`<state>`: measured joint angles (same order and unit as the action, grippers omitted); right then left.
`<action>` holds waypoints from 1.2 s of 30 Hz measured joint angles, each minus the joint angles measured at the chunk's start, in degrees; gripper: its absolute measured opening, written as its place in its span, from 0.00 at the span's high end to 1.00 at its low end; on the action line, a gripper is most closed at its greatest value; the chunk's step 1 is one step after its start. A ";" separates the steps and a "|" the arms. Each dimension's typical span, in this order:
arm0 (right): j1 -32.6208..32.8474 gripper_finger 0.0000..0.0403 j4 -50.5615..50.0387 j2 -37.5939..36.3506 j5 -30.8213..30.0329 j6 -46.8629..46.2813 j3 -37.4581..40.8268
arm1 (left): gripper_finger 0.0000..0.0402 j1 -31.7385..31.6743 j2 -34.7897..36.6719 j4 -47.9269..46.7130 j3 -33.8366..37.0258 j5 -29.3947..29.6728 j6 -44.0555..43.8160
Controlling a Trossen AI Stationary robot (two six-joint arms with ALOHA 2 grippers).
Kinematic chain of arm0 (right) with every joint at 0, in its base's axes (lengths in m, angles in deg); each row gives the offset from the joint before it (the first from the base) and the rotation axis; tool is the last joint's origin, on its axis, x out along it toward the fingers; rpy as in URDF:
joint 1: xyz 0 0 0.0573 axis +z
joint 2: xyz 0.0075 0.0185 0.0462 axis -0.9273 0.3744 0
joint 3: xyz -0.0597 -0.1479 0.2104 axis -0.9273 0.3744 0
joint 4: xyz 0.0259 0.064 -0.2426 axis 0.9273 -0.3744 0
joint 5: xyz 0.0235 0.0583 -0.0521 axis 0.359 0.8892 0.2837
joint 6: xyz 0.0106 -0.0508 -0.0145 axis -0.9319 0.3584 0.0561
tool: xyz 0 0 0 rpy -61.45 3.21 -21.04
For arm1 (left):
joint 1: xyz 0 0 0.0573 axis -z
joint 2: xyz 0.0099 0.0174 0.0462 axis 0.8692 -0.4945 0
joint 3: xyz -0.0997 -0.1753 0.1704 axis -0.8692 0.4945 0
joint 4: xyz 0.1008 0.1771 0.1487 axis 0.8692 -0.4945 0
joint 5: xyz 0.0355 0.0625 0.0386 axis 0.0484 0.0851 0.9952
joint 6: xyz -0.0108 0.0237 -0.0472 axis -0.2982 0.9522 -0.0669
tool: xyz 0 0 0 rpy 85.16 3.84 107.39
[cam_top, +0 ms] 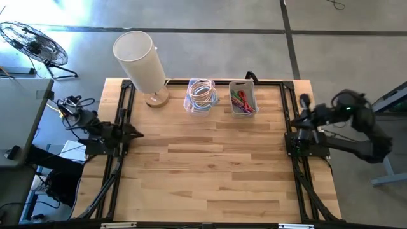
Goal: Pick & Place USB Port
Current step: Return to Home Position
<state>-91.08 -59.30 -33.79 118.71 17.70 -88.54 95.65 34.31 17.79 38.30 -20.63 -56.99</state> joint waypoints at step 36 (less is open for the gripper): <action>-0.15 1.00 62.33 -6.64 8.87 -25.15 52.49 | 1.00 -0.04 0.11 24.64 23.39 -1.99 -7.88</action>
<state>-91.23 3.02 -40.43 127.58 -7.45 -36.05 95.61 34.42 42.43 61.69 -22.62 -64.86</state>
